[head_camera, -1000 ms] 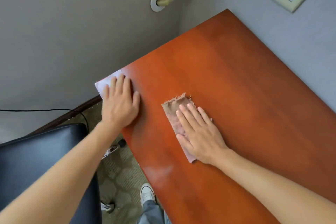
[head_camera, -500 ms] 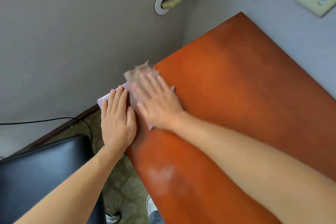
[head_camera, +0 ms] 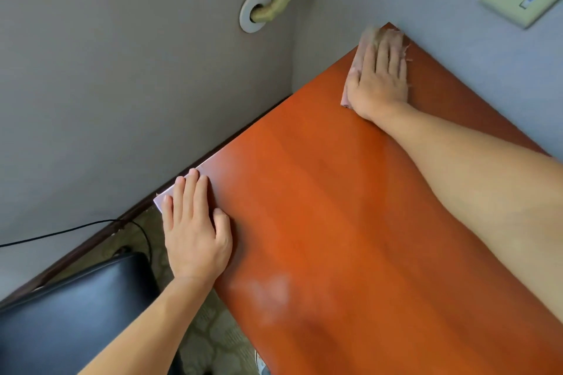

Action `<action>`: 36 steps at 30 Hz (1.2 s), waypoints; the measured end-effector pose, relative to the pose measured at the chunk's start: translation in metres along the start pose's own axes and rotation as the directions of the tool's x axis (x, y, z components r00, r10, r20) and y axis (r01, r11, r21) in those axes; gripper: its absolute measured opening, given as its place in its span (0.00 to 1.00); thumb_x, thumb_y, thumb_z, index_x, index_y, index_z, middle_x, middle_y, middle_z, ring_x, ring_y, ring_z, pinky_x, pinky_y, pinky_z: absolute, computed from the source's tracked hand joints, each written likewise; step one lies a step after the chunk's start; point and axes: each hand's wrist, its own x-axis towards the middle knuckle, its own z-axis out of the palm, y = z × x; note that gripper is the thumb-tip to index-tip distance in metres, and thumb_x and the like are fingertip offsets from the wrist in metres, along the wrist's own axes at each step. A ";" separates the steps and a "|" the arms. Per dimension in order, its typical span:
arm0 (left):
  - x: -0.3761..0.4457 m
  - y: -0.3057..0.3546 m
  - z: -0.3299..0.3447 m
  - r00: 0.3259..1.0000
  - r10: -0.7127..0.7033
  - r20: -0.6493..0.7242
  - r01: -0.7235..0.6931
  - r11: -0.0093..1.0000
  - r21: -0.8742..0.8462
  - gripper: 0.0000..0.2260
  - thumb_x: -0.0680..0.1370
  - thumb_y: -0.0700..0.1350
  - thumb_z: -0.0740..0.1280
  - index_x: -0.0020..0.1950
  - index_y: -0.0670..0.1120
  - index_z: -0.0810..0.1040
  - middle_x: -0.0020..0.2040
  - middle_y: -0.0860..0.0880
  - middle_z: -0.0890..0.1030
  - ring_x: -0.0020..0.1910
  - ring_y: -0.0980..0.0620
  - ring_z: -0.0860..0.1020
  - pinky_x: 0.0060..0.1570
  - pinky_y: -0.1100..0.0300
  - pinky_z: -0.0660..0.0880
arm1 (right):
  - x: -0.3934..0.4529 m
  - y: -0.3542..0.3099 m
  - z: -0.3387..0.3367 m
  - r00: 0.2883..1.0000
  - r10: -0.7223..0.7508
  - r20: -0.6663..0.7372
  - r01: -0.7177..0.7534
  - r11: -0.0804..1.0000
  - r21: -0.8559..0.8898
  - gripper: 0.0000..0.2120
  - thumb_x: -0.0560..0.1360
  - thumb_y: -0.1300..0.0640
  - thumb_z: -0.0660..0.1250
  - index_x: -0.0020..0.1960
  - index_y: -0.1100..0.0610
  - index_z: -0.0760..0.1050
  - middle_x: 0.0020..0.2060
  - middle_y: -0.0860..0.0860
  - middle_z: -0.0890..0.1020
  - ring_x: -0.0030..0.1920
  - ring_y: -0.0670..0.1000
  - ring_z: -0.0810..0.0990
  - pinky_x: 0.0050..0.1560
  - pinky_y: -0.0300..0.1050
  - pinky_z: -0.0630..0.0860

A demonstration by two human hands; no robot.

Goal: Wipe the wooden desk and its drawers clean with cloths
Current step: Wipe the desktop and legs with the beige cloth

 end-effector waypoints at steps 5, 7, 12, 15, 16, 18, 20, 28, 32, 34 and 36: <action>0.000 -0.002 0.000 1.000 0.008 -0.003 -0.009 0.998 -0.059 0.29 0.79 0.49 0.57 0.81 0.43 0.66 0.83 0.48 0.63 0.84 0.50 0.55 0.82 0.46 0.50 | -0.083 -0.122 0.020 0.891 -0.453 -0.018 0.453 0.891 -0.022 0.28 0.80 0.46 0.48 0.75 0.56 0.67 0.74 0.55 0.70 0.78 0.61 0.59 0.78 0.60 0.54; -0.001 -0.004 0.002 1.000 0.009 -0.007 -0.010 0.996 -0.094 0.29 0.80 0.49 0.56 0.81 0.43 0.67 0.83 0.48 0.63 0.84 0.51 0.54 0.82 0.46 0.50 | -0.148 -0.156 0.038 0.838 -0.542 -0.064 0.541 0.841 -0.023 0.25 0.80 0.46 0.52 0.73 0.55 0.70 0.72 0.54 0.71 0.78 0.62 0.60 0.76 0.61 0.55; -0.002 -0.007 0.000 1.000 0.011 0.026 -0.007 0.986 -0.165 0.29 0.79 0.47 0.54 0.81 0.44 0.66 0.83 0.49 0.61 0.84 0.53 0.52 0.83 0.49 0.46 | -0.232 -0.168 0.061 0.890 -0.456 -0.021 0.456 0.889 0.043 0.29 0.84 0.45 0.45 0.83 0.53 0.55 0.82 0.54 0.57 0.82 0.58 0.50 0.80 0.59 0.50; -0.001 -0.004 -0.004 0.998 0.039 0.050 -0.033 0.992 -0.120 0.31 0.79 0.52 0.54 0.81 0.42 0.65 0.83 0.47 0.61 0.84 0.49 0.52 0.83 0.49 0.46 | -0.262 -0.146 0.061 0.894 -0.448 0.019 0.448 0.894 -0.001 0.29 0.84 0.46 0.44 0.84 0.53 0.51 0.83 0.54 0.54 0.82 0.58 0.47 0.80 0.58 0.49; -0.001 -0.003 -0.006 0.997 0.055 0.059 -0.050 0.995 -0.088 0.32 0.78 0.54 0.55 0.81 0.42 0.64 0.84 0.46 0.60 0.84 0.47 0.52 0.82 0.47 0.46 | -0.274 -0.135 0.061 0.896 -0.444 0.021 0.444 0.896 0.007 0.29 0.85 0.46 0.44 0.84 0.53 0.51 0.83 0.54 0.53 0.83 0.58 0.46 0.80 0.58 0.48; 0.000 -0.002 -0.005 0.992 0.095 0.082 -0.095 0.995 -0.004 0.32 0.78 0.53 0.56 0.80 0.41 0.63 0.83 0.44 0.61 0.83 0.43 0.54 0.81 0.41 0.49 | -0.303 -0.114 0.062 0.908 -0.417 0.019 0.417 0.909 0.028 0.29 0.85 0.45 0.47 0.84 0.52 0.51 0.83 0.53 0.53 0.83 0.57 0.45 0.81 0.58 0.48; -0.001 0.000 -0.004 0.985 0.116 0.127 -0.124 0.991 0.057 0.30 0.78 0.52 0.55 0.77 0.38 0.63 0.81 0.40 0.62 0.81 0.38 0.57 0.77 0.35 0.54 | -0.335 -0.092 0.062 0.931 -0.366 0.006 0.365 0.930 0.041 0.29 0.85 0.45 0.48 0.84 0.52 0.51 0.83 0.53 0.52 0.83 0.56 0.45 0.81 0.58 0.48; -0.116 0.042 -0.003 0.607 0.713 0.352 -0.745 0.664 -0.062 0.28 0.83 0.51 0.49 0.80 0.40 0.66 0.83 0.41 0.59 0.82 0.39 0.58 0.77 0.37 0.58 | -0.501 -0.003 0.071 0.998 0.064 0.015 -0.065 0.995 0.077 0.29 0.85 0.44 0.50 0.84 0.50 0.51 0.83 0.50 0.52 0.83 0.54 0.47 0.80 0.58 0.54; -0.197 0.075 -0.002 0.333 0.837 0.435 -0.876 0.446 -0.185 0.28 0.85 0.58 0.50 0.81 0.45 0.66 0.83 0.44 0.60 0.82 0.42 0.59 0.76 0.37 0.55 | -0.584 0.041 0.073 0.945 0.325 0.043 -0.327 0.942 0.074 0.28 0.86 0.44 0.50 0.83 0.51 0.53 0.83 0.51 0.52 0.83 0.54 0.49 0.79 0.57 0.54; -0.217 0.080 -0.001 0.336 0.812 0.477 -0.874 0.458 -0.165 0.29 0.84 0.61 0.51 0.82 0.48 0.63 0.83 0.43 0.61 0.82 0.40 0.58 0.76 0.32 0.54 | -0.620 0.062 0.074 0.900 0.428 0.079 -0.432 0.900 0.060 0.28 0.85 0.44 0.48 0.83 0.52 0.53 0.83 0.52 0.53 0.83 0.55 0.50 0.79 0.57 0.55; -0.222 0.080 0.000 0.360 0.782 0.509 -0.863 0.486 -0.136 0.30 0.84 0.62 0.51 0.82 0.48 0.62 0.83 0.43 0.61 0.82 0.39 0.59 0.75 0.30 0.55 | -0.651 0.085 0.079 0.849 0.521 0.090 -0.525 0.850 0.038 0.29 0.85 0.44 0.47 0.83 0.53 0.55 0.82 0.54 0.55 0.82 0.56 0.52 0.78 0.57 0.55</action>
